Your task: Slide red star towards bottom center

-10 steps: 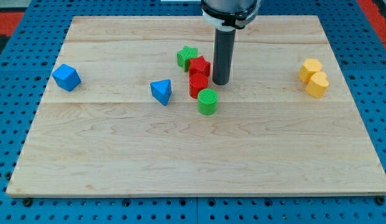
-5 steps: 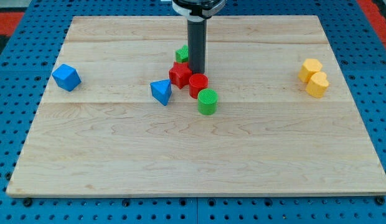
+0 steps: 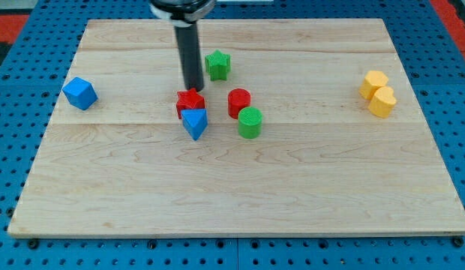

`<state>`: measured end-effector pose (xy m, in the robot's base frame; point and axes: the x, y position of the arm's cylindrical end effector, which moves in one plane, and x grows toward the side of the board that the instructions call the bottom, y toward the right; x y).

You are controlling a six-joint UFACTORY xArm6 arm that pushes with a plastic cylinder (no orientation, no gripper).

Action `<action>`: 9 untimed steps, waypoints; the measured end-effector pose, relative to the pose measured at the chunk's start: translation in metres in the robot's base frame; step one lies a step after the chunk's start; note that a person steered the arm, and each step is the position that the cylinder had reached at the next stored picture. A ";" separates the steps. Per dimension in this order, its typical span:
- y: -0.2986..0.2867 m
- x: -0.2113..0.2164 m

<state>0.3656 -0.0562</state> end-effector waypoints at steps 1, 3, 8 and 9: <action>0.019 0.010; -0.065 0.060; -0.061 0.143; -0.033 0.152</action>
